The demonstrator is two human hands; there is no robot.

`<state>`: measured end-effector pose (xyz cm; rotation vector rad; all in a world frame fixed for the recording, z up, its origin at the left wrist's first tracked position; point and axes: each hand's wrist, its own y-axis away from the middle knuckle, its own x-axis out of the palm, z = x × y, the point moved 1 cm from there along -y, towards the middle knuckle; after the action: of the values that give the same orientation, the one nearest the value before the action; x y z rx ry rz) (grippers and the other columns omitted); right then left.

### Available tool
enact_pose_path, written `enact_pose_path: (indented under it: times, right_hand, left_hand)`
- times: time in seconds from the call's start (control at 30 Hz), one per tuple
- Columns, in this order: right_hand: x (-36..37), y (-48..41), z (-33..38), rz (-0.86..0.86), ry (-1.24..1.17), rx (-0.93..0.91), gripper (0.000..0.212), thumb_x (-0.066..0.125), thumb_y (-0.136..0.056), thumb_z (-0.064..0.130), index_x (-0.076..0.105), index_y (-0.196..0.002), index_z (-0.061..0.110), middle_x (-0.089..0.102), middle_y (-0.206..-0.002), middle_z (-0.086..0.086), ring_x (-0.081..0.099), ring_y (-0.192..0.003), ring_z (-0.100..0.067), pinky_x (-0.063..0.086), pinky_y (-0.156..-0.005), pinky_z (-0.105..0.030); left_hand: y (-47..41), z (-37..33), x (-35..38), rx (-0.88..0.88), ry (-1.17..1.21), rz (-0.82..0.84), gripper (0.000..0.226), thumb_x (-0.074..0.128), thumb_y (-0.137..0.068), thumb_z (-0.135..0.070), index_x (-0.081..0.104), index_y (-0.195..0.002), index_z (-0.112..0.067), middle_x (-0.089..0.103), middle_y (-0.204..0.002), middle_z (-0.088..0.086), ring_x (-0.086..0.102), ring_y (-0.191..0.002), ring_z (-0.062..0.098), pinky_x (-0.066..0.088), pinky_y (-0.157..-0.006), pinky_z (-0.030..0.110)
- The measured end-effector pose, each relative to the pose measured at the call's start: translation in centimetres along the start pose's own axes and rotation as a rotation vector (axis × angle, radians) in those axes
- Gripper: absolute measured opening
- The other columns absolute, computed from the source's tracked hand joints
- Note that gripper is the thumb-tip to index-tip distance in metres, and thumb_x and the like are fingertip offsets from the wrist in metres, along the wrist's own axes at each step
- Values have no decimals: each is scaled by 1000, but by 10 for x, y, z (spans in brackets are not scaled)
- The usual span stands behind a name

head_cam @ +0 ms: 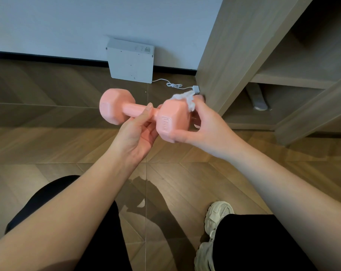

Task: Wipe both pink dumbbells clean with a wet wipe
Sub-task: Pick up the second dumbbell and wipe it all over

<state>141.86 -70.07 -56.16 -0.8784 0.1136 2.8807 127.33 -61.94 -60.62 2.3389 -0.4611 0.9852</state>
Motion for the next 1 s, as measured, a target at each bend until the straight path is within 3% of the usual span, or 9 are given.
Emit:
enact_pose_path:
  times: [0.1,0.23,0.3,0.43,0.57,0.67,0.8,0.93,1.0]
  right_hand:
    - [1,3,0,-60,82,-122,68,82,-72,43,48,-131,39,48,-120,42,44,-119,17,39,-98,-20]
    - [3,6,-2,-85,140,-236,63,81,-79,32,54,-135,25,53,-131,22,43,-120,12,36,-90,-6]
    - [3,5,-3,-83,137,-179,64,78,-78,41,53,-136,29,50,-125,33,44,-118,16,37,-95,-7]
    - [2,2,-7,-53,137,19,63,74,-68,62,53,-122,40,56,-101,37,52,-103,14,43,-90,-21]
    - [5,6,-2,-94,116,-172,56,82,-76,36,59,-127,31,51,-115,38,45,-111,20,37,-90,-6]
    - [3,4,0,-21,157,-179,61,82,-74,37,56,-129,33,49,-120,34,45,-114,16,36,-92,-5]
    - [1,-1,-3,145,266,-55,57,87,-63,49,48,-105,51,53,-96,35,51,-99,12,41,-87,-18]
    - [8,1,-8,201,352,-116,54,91,-58,45,47,-89,41,48,-85,25,39,-91,24,33,-77,-3]
    - [11,2,-8,225,377,-119,58,92,-56,44,53,-98,34,52,-92,21,44,-90,12,36,-84,-9]
  left_hand:
    - [0,0,0,-22,-10,-36,10,59,-94,-13,60,-95,-3,74,-77,8,73,-75,18,61,-69,33]
    - [-2,2,-3,-24,-14,-76,14,58,-95,-10,57,-105,1,72,-80,11,72,-80,19,61,-77,35]
    - [-3,1,-4,-21,-17,-93,23,60,-94,-10,54,-113,2,72,-88,14,72,-84,20,61,-76,35]
    - [-5,0,-6,-13,-23,-101,15,61,-94,-9,54,-104,0,72,-69,7,73,-73,16,61,-69,32]
    - [-6,1,-8,-22,-74,-101,11,60,-94,-9,57,-99,0,73,-77,10,73,-78,18,61,-75,34]
    - [-5,-1,-9,-26,-110,-96,8,59,-94,-7,57,-100,-1,74,-74,8,73,-75,15,60,-66,29]
    - [-3,-3,-11,-5,-290,-45,9,58,-93,-1,58,-101,-3,72,-84,9,73,-74,17,60,-65,31]
    - [-3,-3,-12,0,-356,-70,12,60,-92,-3,55,-103,-4,66,-78,7,73,-70,17,61,-63,34]
    - [-4,-4,-13,-28,-334,-106,11,60,-95,-14,57,-100,-5,63,-79,7,73,-69,19,61,-64,38]
